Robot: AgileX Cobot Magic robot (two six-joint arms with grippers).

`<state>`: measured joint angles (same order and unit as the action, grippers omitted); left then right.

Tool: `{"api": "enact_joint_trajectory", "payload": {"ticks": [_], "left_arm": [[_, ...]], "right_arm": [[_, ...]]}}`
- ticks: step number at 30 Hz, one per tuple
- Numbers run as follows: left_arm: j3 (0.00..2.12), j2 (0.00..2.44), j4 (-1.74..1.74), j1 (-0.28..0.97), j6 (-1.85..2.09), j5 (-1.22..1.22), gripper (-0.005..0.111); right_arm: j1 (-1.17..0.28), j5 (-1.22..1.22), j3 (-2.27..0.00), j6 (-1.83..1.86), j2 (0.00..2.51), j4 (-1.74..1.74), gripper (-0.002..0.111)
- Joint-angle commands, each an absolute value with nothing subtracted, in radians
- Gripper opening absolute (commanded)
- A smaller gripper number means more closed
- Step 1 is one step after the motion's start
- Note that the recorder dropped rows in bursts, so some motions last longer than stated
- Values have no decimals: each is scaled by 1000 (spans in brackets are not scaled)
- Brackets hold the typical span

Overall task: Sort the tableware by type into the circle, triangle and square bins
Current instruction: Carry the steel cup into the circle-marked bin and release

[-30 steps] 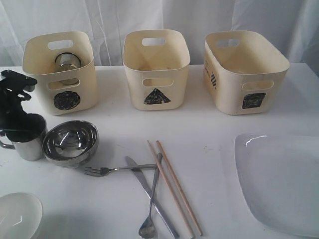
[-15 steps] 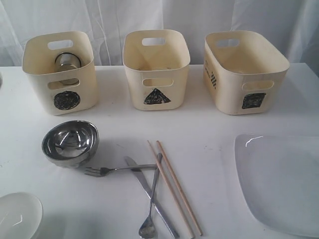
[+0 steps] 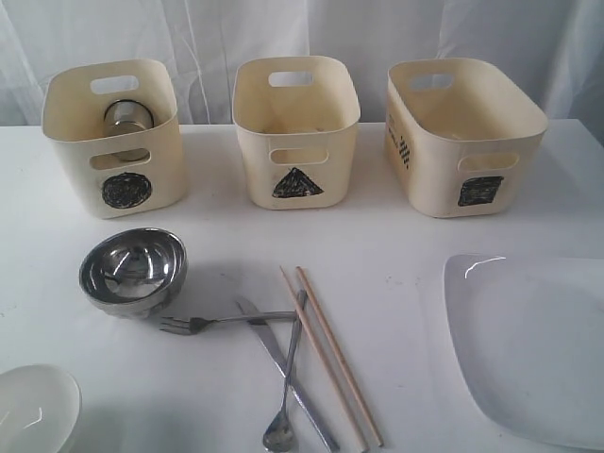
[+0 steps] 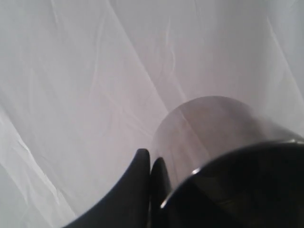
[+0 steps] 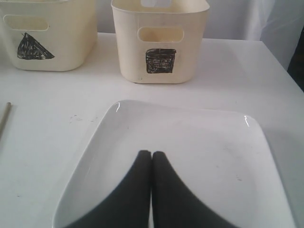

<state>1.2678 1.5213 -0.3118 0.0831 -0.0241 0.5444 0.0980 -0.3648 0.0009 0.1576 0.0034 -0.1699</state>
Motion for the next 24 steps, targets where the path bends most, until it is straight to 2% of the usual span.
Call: {"api": "enact_joint_trajectory", "payload": {"ticks": [1,4,7,10,14,16,24], "left_arm": [[1294,1757,-135,82,159,735,0],[1339,1886,-120,82,231,797,0],[1388,1955,-122,82,237,695,7],[1422,1987,-122,82,205,574,25],[1436,1981,-120,82,121,529,57],[1438,1958,-120,82,80,487,67],[1438,1785,-125,82,48,202,66]], "right_arm": [[100,-350,0,154,0,-160,0],[100,-350,0,154,0,-160,0],[100,-350,0,154,0,-160,0],[100,-350,0,154,0,-160,0],[100,-350,0,154,0,-160,0],[100,-350,0,154,0,-160,0],[100,-350,0,154,0,-160,0]]}}
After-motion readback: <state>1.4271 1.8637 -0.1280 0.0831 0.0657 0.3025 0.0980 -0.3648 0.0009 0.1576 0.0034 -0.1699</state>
